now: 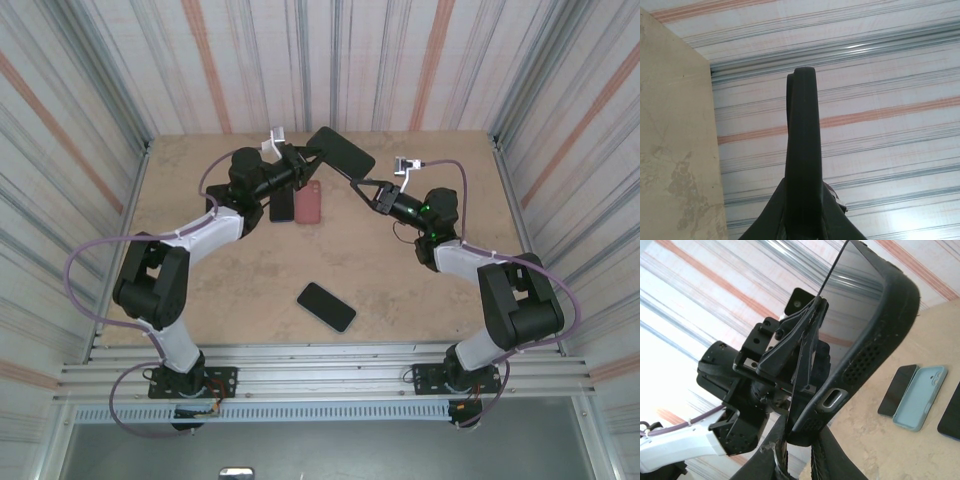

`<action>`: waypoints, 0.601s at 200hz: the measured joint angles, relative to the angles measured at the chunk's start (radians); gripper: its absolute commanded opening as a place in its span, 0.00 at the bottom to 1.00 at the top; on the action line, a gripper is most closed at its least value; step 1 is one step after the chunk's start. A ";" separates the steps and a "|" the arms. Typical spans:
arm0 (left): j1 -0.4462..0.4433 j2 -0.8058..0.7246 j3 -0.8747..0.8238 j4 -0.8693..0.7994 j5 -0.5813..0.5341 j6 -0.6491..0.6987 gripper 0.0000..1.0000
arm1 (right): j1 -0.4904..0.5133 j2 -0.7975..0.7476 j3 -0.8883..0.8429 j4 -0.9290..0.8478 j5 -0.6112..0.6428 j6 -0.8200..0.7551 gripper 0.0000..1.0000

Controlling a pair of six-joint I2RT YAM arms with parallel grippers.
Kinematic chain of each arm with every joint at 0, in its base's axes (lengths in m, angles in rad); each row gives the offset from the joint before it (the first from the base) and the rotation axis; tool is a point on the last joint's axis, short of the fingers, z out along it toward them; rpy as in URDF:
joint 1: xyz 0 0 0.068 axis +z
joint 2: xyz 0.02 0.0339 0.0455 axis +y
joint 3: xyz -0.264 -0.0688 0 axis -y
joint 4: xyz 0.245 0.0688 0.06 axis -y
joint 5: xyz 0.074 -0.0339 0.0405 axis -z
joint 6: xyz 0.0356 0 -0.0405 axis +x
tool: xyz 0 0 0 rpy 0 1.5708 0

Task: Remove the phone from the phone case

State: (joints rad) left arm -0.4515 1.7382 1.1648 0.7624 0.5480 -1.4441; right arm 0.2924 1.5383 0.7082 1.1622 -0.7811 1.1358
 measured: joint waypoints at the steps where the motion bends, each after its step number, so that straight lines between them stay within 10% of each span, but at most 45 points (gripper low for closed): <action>1: 0.000 0.000 0.000 0.000 0.000 -0.001 0.05 | 0.000 0.000 0.000 0.000 -0.001 -0.001 0.09; 120: -0.003 0.013 0.000 0.027 -0.015 -0.103 0.01 | -0.032 -0.004 0.053 -0.178 -0.055 -0.256 0.05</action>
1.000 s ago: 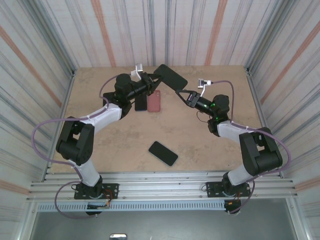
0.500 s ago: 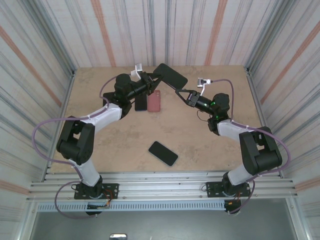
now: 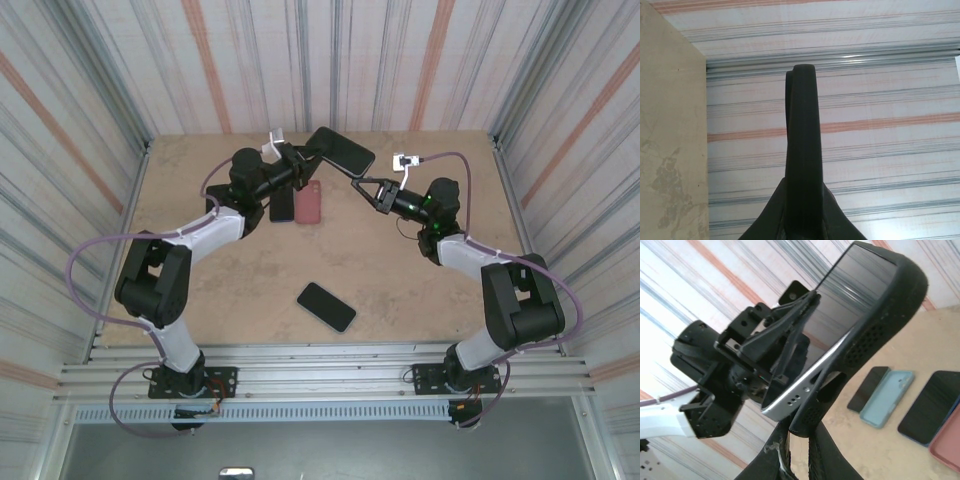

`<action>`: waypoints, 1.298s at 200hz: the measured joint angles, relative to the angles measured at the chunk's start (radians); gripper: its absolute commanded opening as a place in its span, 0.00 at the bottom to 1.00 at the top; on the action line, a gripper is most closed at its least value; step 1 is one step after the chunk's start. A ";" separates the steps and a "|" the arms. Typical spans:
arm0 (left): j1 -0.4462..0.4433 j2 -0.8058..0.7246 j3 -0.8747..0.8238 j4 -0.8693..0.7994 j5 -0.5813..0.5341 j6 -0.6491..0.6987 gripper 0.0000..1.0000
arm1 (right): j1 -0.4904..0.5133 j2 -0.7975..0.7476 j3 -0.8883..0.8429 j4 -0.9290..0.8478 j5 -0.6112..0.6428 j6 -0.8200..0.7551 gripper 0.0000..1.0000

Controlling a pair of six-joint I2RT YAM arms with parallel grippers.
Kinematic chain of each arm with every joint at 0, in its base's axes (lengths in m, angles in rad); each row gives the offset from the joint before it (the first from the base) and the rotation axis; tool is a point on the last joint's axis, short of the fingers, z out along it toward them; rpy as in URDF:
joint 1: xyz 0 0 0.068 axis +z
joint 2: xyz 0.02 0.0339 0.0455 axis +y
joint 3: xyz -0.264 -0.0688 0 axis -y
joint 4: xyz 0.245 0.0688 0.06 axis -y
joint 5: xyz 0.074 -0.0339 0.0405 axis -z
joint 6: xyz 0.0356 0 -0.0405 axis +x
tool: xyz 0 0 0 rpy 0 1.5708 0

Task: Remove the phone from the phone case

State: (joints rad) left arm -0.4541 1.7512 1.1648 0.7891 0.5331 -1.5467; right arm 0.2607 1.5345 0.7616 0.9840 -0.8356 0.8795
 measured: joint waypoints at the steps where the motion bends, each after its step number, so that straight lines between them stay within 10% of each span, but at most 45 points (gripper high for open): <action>1: 0.000 0.000 0.000 0.000 0.000 0.000 0.01 | 0.000 0.000 0.000 -0.002 0.000 -0.001 0.05; 74: 0.000 0.001 0.030 -0.092 0.057 0.115 0.01 | -0.039 -0.006 0.002 -0.049 -0.065 -0.046 0.38; 130: 0.040 -0.033 0.250 -0.586 0.221 0.687 0.00 | -0.036 -0.116 0.126 -0.600 -0.161 -0.504 0.59; 259: 0.107 -0.131 0.318 -0.974 0.605 1.478 0.00 | 0.109 -0.130 0.335 -1.265 -0.063 -1.366 0.52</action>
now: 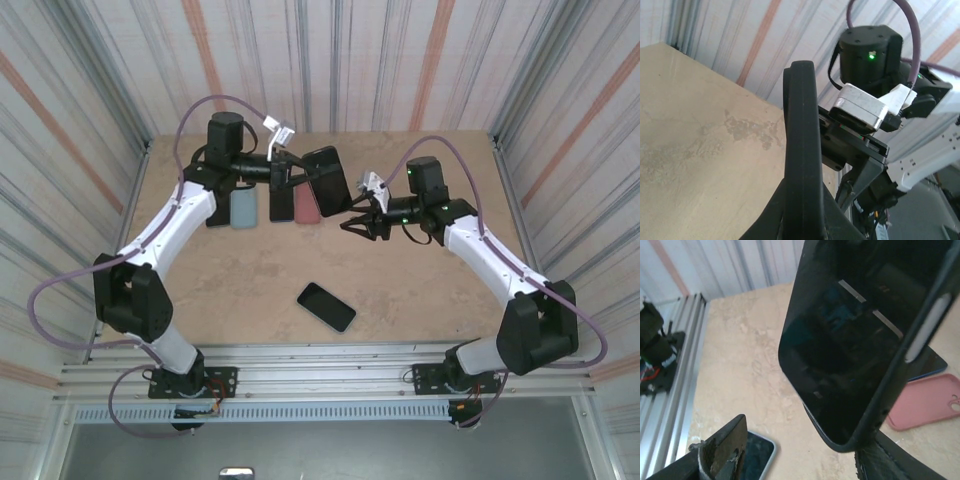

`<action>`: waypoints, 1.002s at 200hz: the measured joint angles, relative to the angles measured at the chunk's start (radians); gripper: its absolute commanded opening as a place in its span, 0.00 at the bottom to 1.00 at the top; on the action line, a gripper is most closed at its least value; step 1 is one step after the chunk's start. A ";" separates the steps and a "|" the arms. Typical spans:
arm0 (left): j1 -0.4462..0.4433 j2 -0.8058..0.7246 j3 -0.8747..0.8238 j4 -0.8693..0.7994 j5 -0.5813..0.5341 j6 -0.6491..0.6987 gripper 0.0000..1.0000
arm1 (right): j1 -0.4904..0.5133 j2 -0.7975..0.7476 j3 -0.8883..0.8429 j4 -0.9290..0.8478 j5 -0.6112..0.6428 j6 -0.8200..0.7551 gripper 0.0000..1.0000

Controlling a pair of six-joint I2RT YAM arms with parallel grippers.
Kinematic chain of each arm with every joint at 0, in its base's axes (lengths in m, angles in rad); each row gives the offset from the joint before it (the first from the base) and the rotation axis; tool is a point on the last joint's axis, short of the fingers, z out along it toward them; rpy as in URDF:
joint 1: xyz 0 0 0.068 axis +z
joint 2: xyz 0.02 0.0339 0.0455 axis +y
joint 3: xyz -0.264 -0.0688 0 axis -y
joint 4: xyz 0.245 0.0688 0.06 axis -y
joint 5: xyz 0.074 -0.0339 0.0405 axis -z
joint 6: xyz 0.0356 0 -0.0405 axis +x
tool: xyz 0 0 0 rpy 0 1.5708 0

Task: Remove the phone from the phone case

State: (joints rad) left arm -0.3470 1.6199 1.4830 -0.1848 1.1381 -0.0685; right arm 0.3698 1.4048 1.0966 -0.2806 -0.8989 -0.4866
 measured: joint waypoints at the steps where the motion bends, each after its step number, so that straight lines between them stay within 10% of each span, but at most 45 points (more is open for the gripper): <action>1: 0.000 -0.001 0.000 -0.001 0.000 0.003 0.00 | 0.001 0.001 0.000 -0.002 0.001 -0.003 0.51; 87: 0.000 -0.083 -0.004 -0.239 0.016 0.332 0.00 | 0.036 0.042 0.043 -0.097 0.013 -0.144 0.31; 200: 0.000 -0.083 -0.004 -0.313 -0.006 0.406 0.00 | 0.047 0.042 0.060 -0.130 0.005 -0.151 0.19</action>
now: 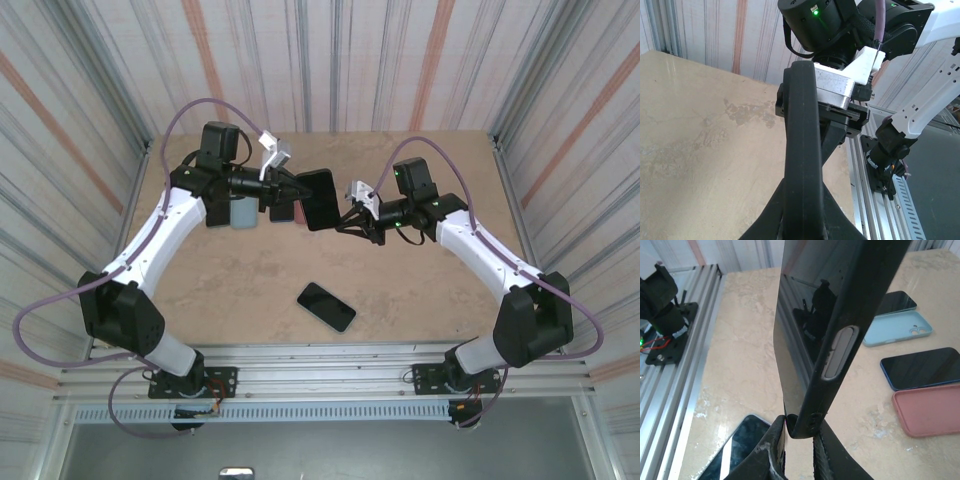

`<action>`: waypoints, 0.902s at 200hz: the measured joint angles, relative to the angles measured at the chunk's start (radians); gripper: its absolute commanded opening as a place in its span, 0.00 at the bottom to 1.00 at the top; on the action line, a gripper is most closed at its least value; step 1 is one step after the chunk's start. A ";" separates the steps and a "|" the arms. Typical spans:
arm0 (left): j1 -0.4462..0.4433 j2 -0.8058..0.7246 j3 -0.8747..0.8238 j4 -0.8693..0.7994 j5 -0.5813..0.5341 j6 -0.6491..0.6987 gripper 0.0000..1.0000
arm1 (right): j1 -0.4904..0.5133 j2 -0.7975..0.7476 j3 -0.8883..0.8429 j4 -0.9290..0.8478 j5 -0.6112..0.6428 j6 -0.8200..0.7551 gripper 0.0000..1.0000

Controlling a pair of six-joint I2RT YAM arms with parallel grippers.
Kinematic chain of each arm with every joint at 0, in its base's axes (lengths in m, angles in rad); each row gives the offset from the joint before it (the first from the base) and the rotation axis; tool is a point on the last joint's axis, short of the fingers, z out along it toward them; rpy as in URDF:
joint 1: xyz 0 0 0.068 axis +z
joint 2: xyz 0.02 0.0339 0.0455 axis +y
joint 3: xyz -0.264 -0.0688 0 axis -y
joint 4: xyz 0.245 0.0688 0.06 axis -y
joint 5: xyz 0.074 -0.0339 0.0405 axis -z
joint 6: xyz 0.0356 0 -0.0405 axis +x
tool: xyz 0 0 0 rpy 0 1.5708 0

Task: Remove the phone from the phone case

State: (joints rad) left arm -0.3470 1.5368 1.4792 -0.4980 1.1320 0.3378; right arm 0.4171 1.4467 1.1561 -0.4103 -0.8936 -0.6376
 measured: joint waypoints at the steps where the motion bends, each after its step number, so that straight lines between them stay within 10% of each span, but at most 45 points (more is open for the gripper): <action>1: 0.000 0.000 0.000 0.000 0.000 0.000 0.00 | 0.000 0.000 0.000 -0.001 0.000 0.000 0.19; 180: 0.001 -0.002 0.027 -0.126 0.054 0.050 0.00 | 0.095 -0.050 -0.007 0.177 0.320 -0.055 0.11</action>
State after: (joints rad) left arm -0.3458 1.5349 1.5066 -0.6235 1.1858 0.3874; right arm 0.5125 1.3964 1.1488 -0.2337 -0.5739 -0.6922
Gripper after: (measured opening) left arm 0.131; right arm 0.104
